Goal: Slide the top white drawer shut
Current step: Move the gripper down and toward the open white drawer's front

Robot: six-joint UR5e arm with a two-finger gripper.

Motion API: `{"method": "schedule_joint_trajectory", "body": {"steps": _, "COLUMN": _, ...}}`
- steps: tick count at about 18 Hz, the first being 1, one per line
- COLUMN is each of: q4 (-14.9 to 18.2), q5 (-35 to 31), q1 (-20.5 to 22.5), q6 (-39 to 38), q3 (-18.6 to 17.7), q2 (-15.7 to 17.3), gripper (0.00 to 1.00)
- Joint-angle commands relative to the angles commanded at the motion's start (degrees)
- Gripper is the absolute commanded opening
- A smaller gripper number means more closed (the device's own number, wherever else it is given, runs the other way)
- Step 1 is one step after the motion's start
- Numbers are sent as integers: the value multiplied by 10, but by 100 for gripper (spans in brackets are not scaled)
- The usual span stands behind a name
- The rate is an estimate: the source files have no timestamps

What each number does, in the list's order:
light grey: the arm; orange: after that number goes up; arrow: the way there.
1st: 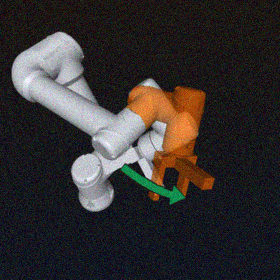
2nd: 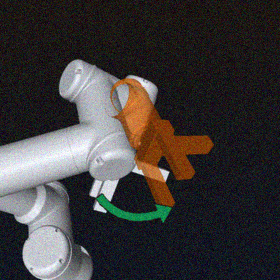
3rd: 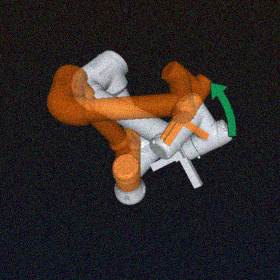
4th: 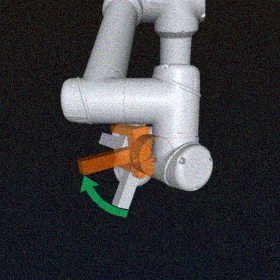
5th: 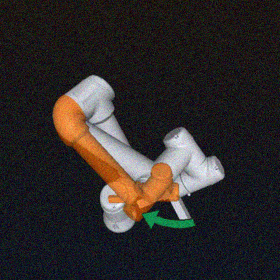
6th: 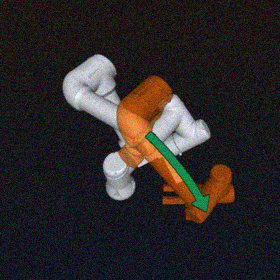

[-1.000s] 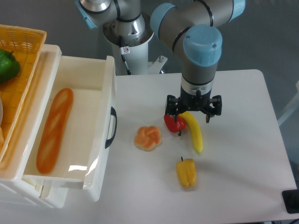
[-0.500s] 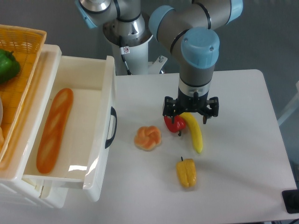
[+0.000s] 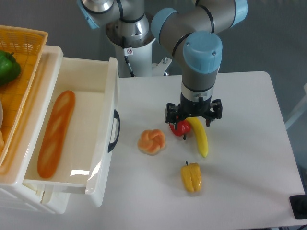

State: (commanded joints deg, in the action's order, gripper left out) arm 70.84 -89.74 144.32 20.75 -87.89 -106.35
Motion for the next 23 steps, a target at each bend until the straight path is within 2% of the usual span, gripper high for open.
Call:
{"method": "schedule_joint_trajectory", "body": {"steps": 4, "q4": 0, "q5": 2, "q1": -22, "q6": -34, "q3": 3, "q2": -15, "gripper": 100}}
{"method": "schedule_joint_trajectory", "body": {"steps": 9, "q4": 2, "q5": 10, "q1": -38, "q6": -29, "q3": 1, "q2": -33, "gripper": 100}}
{"method": "schedule_joint_trajectory", "body": {"steps": 13, "q4": 2, "q5": 43, "q1": -38, "q6": -28, "q3": 4, "q2": -59, "gripper": 100}}
{"method": "schedule_joint_trajectory", "body": {"steps": 15, "q4": 2, "q5": 47, "q1": -38, "q6": -30, "q3": 3, "q2": -62, "gripper": 100}}
{"method": "schedule_joint_trajectory", "body": {"steps": 19, "q4": 8, "q5": 97, "q1": -39, "q6": -33, "q3": -2, "q2": -62, "gripper": 100}}
{"method": "schedule_joint_trajectory", "body": {"steps": 23, "q4": 7, "q5": 100, "q1": -52, "q6": -35, "q3": -14, "q2": -63, "gripper": 100}}
